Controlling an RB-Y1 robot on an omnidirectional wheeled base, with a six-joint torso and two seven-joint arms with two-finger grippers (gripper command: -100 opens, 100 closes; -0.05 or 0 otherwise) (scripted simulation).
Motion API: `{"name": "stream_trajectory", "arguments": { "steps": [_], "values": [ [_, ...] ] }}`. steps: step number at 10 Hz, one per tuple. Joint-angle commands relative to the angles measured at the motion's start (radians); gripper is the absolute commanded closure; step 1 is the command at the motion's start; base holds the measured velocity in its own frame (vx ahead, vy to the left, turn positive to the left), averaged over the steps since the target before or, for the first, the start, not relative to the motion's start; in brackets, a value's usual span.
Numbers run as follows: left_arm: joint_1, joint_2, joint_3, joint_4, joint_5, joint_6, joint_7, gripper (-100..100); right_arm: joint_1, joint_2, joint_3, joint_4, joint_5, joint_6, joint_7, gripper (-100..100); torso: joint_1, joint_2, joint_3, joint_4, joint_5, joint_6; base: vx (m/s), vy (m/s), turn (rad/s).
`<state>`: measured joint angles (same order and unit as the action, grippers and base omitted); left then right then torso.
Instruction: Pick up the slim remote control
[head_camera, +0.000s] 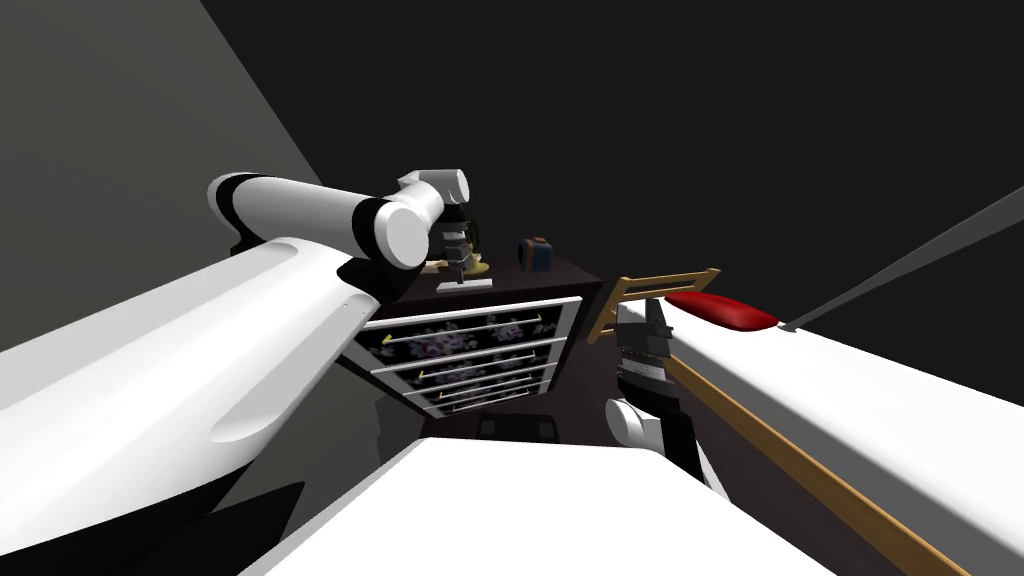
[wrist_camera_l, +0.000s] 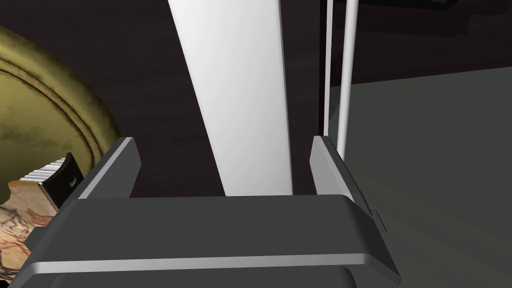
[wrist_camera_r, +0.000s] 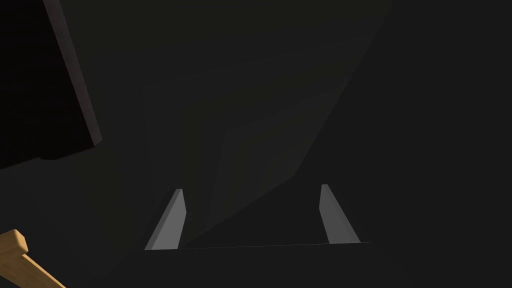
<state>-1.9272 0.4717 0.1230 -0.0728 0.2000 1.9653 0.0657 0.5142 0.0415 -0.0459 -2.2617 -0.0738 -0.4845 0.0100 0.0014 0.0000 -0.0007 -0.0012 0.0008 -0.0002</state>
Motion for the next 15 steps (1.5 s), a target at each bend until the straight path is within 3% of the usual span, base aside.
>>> {"name": "stream_trajectory", "arguments": {
  "steps": [1,2,4,5,6,8,10,13,14,15],
  "values": [
    [-0.010,0.001,-0.001,0.050,-0.001,-0.011,-0.004,-100,0.000,0.000,0.000,0.000,0.000,0.000,0.000,0,0.000,0.000,0.000,0.000,0.000,0.000,0.000,0.000,0.000],
    [-0.010,0.002,-0.001,0.080,-0.001,0.004,-0.004,-100,0.000,0.000,0.000,0.000,0.000,0.000,0.000,0,0.000,0.000,0.000,0.000,0.000,0.000,0.012,0.000,-0.001],
    [-0.006,0.003,-0.001,0.060,-0.001,0.010,-0.003,-100,0.000,0.000,0.000,0.000,0.000,0.000,0.000,0,0.000,-0.001,-0.001,0.000,0.000,0.000,0.012,0.003,-0.001],
    [-0.006,0.003,-0.001,0.064,-0.001,0.009,-0.004,0,0.000,0.000,0.000,0.000,0.000,0.000,0.000,0,0.000,-0.001,0.000,0.000,0.000,0.000,0.000,0.000,0.000],
    [-0.003,-0.024,0.009,0.057,-0.003,0.002,-0.021,-100,0.000,0.000,0.000,0.000,0.000,0.000,0.000,0,0.000,0.000,0.000,0.000,0.000,0.000,0.023,-0.025,0.324],
    [0.003,-0.063,0.025,0.048,-0.006,-0.008,-0.048,-100,0.000,0.000,0.000,0.000,0.000,0.000,0.000,0,-0.003,-0.003,-0.002,-0.001,-0.001,0.000,0.054,-0.071,0.334],
    [0.003,-0.063,0.025,0.047,-0.006,-0.008,-0.048,-100,0.000,0.000,0.000,0.000,0.000,0.000,0.000,0,-0.004,-0.003,-0.002,-0.001,-0.001,0.000,0.028,-0.037,0.064],
    [0.012,-0.130,0.051,0.033,-0.010,-0.026,-0.091,-100,0.000,0.000,0.000,0.000,0.000,0.000,0.000,0,-0.003,-0.003,-0.002,-0.001,-0.001,0.000,0.033,-0.048,0.333],
    [0.013,-0.115,0.045,0.029,-0.009,-0.017,-0.079,-100,0.000,0.000,0.000,0.000,0.000,0.000,0.000,0,-0.003,-0.003,-0.002,-0.001,-0.001,-0.001,0.019,-0.036,0.084],
    [0.013,-0.117,0.046,0.029,-0.009,-0.019,-0.083,100,0.000,0.000,0.000,0.000,0.000,0.000,0.000,0,-0.002,-0.002,-0.001,-0.001,-0.001,0.001,0.004,-0.006,-0.018]
  ]
}}
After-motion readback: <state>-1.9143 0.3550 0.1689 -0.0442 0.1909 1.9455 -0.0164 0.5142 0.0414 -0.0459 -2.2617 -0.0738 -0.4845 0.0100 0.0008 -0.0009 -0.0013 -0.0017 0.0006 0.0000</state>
